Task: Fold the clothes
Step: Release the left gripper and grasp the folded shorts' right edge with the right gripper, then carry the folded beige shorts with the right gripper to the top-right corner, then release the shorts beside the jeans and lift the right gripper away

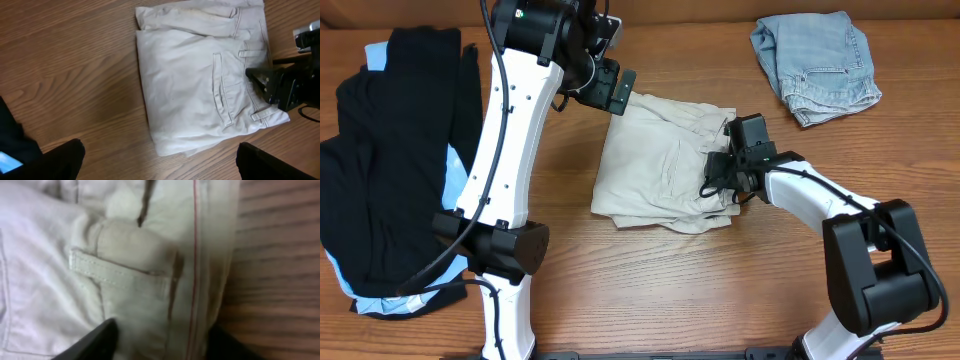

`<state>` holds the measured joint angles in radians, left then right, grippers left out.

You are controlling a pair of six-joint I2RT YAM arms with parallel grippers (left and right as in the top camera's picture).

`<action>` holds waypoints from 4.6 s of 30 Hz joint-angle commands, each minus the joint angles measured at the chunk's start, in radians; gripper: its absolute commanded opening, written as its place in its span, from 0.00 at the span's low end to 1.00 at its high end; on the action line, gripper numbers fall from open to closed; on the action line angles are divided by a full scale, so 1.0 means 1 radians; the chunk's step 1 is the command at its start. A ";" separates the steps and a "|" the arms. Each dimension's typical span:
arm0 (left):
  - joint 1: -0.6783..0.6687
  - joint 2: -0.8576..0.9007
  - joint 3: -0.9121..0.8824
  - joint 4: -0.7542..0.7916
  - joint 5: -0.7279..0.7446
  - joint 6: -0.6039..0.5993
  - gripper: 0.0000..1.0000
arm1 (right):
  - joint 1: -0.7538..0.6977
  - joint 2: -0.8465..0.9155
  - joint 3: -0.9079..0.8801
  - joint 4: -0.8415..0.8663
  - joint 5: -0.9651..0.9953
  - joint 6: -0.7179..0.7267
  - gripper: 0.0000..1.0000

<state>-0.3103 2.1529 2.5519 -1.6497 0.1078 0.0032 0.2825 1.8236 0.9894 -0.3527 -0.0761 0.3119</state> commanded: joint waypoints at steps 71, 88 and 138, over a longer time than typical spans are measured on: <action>0.002 -0.001 0.014 -0.022 -0.011 0.016 1.00 | -0.162 0.264 0.365 -0.150 -0.690 0.050 0.04; 0.002 -0.001 0.014 -0.023 -0.011 0.016 1.00 | -0.311 -0.016 0.521 -0.167 -0.865 0.084 0.04; 0.002 0.002 0.008 0.080 0.005 -0.010 1.00 | -0.656 0.260 0.566 -0.080 -0.261 0.356 0.65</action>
<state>-0.3103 2.1532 2.5519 -1.5776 0.1013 0.0017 -0.3725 2.1063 1.5417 -0.3676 -0.3855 0.8520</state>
